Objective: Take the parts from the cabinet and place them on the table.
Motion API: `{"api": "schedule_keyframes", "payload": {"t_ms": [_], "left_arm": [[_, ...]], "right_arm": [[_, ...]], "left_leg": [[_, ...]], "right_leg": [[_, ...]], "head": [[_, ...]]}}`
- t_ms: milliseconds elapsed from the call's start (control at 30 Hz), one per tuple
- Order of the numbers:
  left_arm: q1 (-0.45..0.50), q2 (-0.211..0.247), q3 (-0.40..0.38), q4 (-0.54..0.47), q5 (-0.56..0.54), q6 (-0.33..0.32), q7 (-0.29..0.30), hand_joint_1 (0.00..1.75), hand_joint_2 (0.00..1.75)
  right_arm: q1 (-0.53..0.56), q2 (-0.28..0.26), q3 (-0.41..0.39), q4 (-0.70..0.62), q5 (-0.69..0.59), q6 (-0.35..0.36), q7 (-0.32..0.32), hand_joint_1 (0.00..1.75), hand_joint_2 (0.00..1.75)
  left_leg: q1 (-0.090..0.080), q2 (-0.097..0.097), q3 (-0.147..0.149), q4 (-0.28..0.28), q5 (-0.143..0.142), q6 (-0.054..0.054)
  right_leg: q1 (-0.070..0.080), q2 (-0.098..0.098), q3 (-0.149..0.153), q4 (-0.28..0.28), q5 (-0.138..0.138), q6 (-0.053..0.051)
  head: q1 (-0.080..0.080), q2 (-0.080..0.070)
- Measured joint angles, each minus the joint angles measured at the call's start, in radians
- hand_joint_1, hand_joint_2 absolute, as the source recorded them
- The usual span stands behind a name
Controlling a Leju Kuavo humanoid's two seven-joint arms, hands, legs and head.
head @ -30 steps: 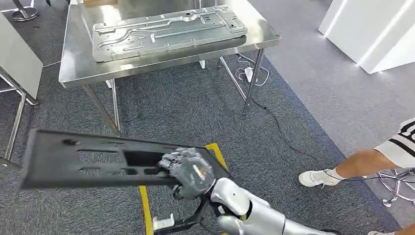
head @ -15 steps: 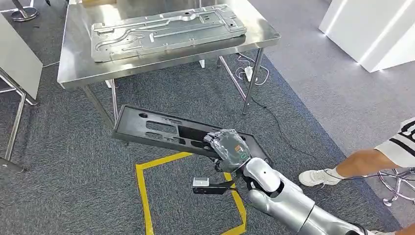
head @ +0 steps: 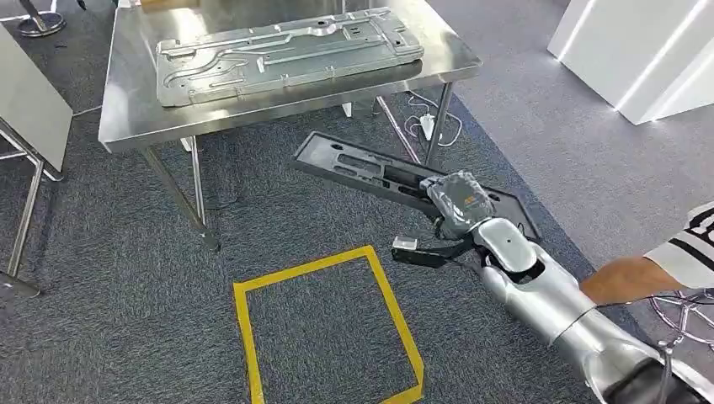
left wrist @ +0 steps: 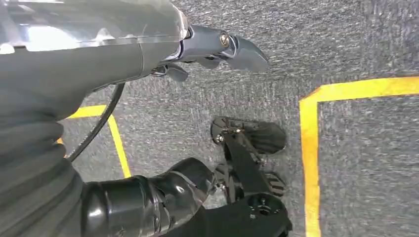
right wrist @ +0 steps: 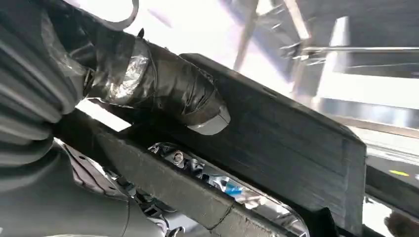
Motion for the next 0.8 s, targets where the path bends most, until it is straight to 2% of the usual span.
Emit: {"api": "schedule_keyframes", "payload": {"t_ms": [133, 267, 367, 500, 667, 800], "left_arm": [[-0.008, -0.001, 0.000, 0.000, -0.025, 0.002, 0.011, 0.00, 1.75], [-0.018, -0.002, 0.000, 0.000, -0.037, -0.005, 0.024, 0.00, 1.75], [-0.019, -0.002, 0.000, 0.000, -0.045, -0.007, 0.035, 0.00, 1.75], [-0.021, -0.002, 0.001, 0.000, -0.051, -0.005, 0.051, 0.00, 1.75], [-0.023, -0.002, 0.002, 0.000, -0.061, 0.005, 0.071, 0.00, 1.75], [-0.021, -0.002, 0.008, 0.000, -0.062, 0.015, 0.086, 0.00, 1.75]], "right_arm": [[-0.186, 0.039, 0.045, 0.191, 0.134, 0.014, 0.048, 1.75, 1.75], [-0.399, 0.136, 0.127, 0.424, 0.230, -0.006, 0.051, 1.75, 1.75], [-0.481, 0.223, 0.166, 0.530, 0.260, -0.031, 0.051, 1.75, 1.75], [-0.529, 0.323, 0.202, 0.588, 0.286, -0.022, 0.003, 1.75, 1.75], [-0.537, 0.456, 0.275, 0.610, 0.309, 0.002, -0.047, 1.75, 1.75], [-0.526, 0.533, 0.342, 0.603, 0.307, 0.017, -0.090, 1.75, 1.75]], "left_leg": [[0.000, -0.001, 0.000, 0.000, 0.002, 0.000], [0.001, 0.000, 0.001, -0.002, 0.004, -0.002], [0.001, 0.000, 0.003, -0.003, 0.004, -0.002], [0.001, -0.001, 0.004, -0.007, 0.004, -0.002], [0.002, -0.001, 0.005, -0.009, 0.005, -0.004], [0.002, 0.000, 0.005, -0.009, 0.004, -0.004]], "right_leg": [[0.000, -0.001, -0.001, 0.001, 0.000, 0.000], [0.001, 0.000, -0.001, 0.002, 0.001, -0.001], [0.001, 0.001, -0.002, 0.002, 0.001, -0.001], [0.001, 0.001, -0.002, 0.002, 0.000, -0.002], [0.002, 0.001, -0.002, 0.002, -0.002, -0.005], [0.002, 0.001, -0.002, 0.002, -0.002, -0.005]], "head": [[0.000, 0.000], [0.000, 0.000], [0.000, 0.000], [0.000, 0.000], [0.000, 0.000], [0.000, 0.000]]}}
